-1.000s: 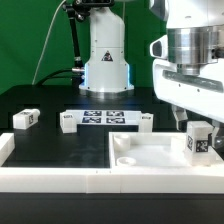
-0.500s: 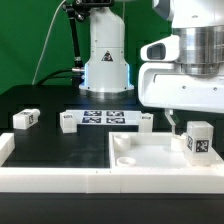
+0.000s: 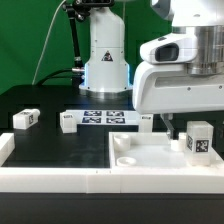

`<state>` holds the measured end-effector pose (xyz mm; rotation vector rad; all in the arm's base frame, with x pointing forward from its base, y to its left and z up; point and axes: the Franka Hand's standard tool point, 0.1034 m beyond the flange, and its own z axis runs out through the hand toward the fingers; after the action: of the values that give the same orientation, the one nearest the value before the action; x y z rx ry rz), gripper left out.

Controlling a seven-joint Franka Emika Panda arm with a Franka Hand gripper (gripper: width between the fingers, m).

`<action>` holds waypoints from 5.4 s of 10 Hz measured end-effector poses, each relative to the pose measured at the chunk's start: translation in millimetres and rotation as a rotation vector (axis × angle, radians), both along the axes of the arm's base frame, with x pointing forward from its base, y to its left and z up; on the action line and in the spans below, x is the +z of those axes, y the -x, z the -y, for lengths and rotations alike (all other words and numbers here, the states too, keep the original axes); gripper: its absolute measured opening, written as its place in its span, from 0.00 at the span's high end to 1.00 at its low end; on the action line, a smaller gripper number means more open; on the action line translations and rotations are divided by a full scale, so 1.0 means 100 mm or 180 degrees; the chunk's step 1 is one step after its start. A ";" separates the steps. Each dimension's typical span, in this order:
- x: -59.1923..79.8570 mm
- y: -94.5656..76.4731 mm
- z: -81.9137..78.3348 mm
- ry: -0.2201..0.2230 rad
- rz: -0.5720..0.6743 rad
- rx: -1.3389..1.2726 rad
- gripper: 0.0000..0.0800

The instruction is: Assemble one leg

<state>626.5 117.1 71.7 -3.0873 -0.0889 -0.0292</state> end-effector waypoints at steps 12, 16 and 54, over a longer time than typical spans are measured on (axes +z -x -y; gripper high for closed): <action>-0.01 -0.01 0.02 -0.0091 -0.0088 -0.2067 0.64; -0.01 0.00 0.03 -0.0140 -0.0167 -0.3496 0.64; 0.03 0.03 0.33 0.0133 0.0052 -0.2873 0.61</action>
Offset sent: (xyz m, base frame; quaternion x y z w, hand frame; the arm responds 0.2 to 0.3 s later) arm 0.0000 0.0000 0.0000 0.0000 0.0000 0.0000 1.0000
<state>623.9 84.1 74.5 -2.8662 1.2870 -0.0859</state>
